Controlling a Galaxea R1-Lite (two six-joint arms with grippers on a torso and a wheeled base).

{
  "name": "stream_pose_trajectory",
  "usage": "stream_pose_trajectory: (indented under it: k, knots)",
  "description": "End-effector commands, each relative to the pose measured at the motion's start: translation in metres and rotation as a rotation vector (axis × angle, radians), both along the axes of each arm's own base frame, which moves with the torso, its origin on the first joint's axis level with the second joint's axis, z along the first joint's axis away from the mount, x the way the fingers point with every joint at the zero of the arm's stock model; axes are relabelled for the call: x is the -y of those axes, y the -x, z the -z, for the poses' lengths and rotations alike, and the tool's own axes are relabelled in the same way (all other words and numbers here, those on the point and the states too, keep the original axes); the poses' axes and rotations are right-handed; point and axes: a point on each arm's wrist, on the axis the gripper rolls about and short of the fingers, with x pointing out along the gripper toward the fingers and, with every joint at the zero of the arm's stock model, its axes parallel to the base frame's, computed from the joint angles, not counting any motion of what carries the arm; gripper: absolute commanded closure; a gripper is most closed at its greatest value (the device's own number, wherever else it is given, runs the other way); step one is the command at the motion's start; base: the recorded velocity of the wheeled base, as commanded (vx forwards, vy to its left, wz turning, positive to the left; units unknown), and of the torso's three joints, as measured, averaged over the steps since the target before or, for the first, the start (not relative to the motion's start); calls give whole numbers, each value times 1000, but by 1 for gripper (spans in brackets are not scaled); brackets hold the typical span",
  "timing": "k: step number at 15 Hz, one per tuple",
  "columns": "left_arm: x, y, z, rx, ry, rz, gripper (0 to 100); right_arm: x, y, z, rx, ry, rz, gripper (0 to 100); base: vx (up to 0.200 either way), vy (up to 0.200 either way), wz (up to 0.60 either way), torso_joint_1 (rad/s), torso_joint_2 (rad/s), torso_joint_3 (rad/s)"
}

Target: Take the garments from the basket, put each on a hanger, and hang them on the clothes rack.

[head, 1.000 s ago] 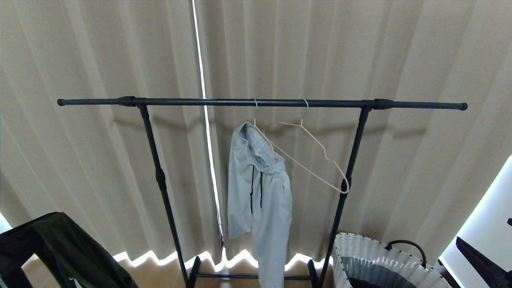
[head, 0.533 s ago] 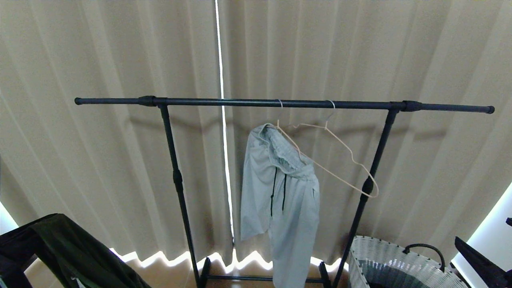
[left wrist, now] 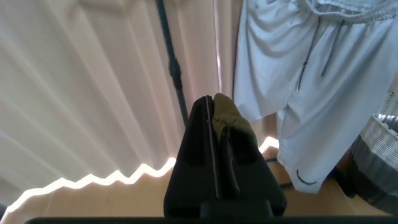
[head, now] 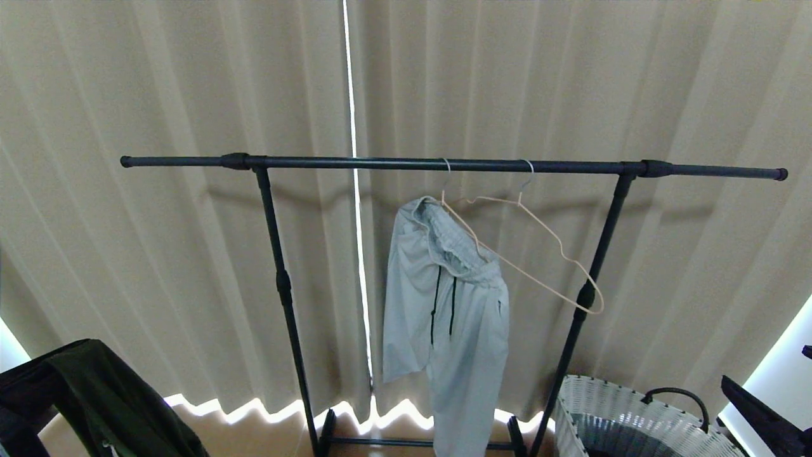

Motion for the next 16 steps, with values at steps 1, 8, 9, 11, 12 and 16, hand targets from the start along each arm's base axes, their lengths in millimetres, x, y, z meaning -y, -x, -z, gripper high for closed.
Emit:
stream_pose_trajectory:
  k: [1,8,9,11,12,16]
  knots:
    - [0,0,0,0,-1,0,100,0,0,0,-2,0,-1,0,200,0,0,2,7,-2]
    - [0,0,1,-2,-1,-2,100,-3,-1,1,-8,-1,-33,0,200,0,0,-2,0,2]
    - [0,0,1,-4,-1,-2,100,-3,-1,1,-8,-1,-41,0,200,0,0,-2,2,-2]
    - [0,0,2,-3,-2,0,100,-4,0,3,-25,-3,-52,0,200,0,0,2,2,7]
    - [0,1,1,-2,-2,2,100,-4,-1,3,-28,-3,-53,0,200,0,0,2,7,2]
    - [0,1,6,-15,-4,7,100,-5,-8,-3,-38,27,-78,0,0,0,0,0,0,0]
